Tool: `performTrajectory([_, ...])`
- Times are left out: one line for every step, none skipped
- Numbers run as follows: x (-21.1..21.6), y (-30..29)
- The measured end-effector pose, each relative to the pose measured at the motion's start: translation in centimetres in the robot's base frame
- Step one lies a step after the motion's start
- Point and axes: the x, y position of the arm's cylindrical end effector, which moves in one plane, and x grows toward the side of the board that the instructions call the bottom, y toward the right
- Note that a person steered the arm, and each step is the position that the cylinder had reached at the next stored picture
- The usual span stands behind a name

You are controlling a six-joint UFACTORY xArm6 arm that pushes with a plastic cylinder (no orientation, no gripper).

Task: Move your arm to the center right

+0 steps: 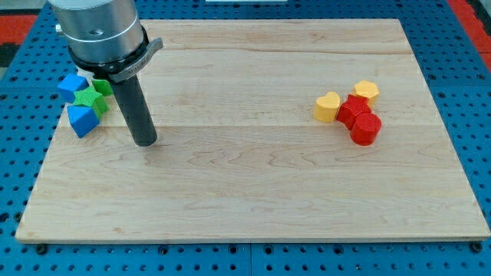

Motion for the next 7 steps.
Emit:
performTrajectory([0.0, 0.0])
performTrajectory([0.3, 0.0])
performTrajectory([3.3, -1.6])
performTrajectory([5.3, 6.8])
performTrajectory([5.7, 9.9])
performTrajectory([6.3, 17.4])
performTrajectory([7.3, 27.7])
